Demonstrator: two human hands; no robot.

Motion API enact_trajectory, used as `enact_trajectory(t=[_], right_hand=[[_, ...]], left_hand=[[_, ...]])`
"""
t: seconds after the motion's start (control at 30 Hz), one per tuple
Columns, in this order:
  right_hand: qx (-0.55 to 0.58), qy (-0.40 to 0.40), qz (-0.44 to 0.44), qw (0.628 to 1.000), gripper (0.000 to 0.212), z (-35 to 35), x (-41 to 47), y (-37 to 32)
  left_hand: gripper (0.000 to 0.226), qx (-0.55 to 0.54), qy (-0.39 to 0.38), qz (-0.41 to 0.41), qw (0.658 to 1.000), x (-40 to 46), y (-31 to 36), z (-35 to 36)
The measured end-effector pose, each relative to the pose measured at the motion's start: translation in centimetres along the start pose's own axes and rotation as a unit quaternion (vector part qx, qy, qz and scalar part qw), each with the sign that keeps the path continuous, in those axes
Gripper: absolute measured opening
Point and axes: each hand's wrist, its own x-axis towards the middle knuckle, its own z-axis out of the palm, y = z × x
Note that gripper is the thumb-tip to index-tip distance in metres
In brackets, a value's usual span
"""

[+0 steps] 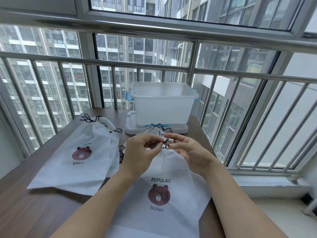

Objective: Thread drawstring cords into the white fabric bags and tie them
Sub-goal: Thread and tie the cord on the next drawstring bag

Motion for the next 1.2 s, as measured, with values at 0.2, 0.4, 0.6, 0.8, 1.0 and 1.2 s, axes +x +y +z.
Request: enact_trajectory(t=[0.2, 0.4, 0.6, 0.8, 1.0, 1.2], right_hand=[[-0.014, 0.003, -0.008, 1.0, 0.035, 0.23, -0.16, 0.03], [-0.048, 0.044, -0.044, 0.997, 0.013, 0.75, -0.21, 0.08], [-0.149, 0.072, -0.079, 0.983, 0.009, 0.62, -0.26, 0.14], [-0.27, 0.052, -0.094, 0.957, 0.007, -0.01, -0.53, -0.09], [-0.284, 0.045, -0.098, 0.953, 0.016, 0.1, -0.1, 0.13], [-0.33, 0.039, -0.1, 0.938, 0.018, 0.09, -0.11, 0.3]], left_hand=[[0.016, -0.055, -0.023, -0.028, 0.998, 0.02, 0.06, 0.01], [0.021, -0.075, -0.037, -0.05, 0.995, 0.03, 0.04, 0.14], [0.017, -0.062, -0.034, -0.069, 0.995, 0.15, -0.21, 0.02], [0.015, -0.034, -0.033, -0.073, 0.996, 0.09, -0.4, 0.07], [0.013, -0.007, -0.039, -0.062, 0.997, 0.17, -0.56, 0.07], [0.016, -0.01, -0.027, -0.072, 0.997, 0.16, -0.51, 0.08]])
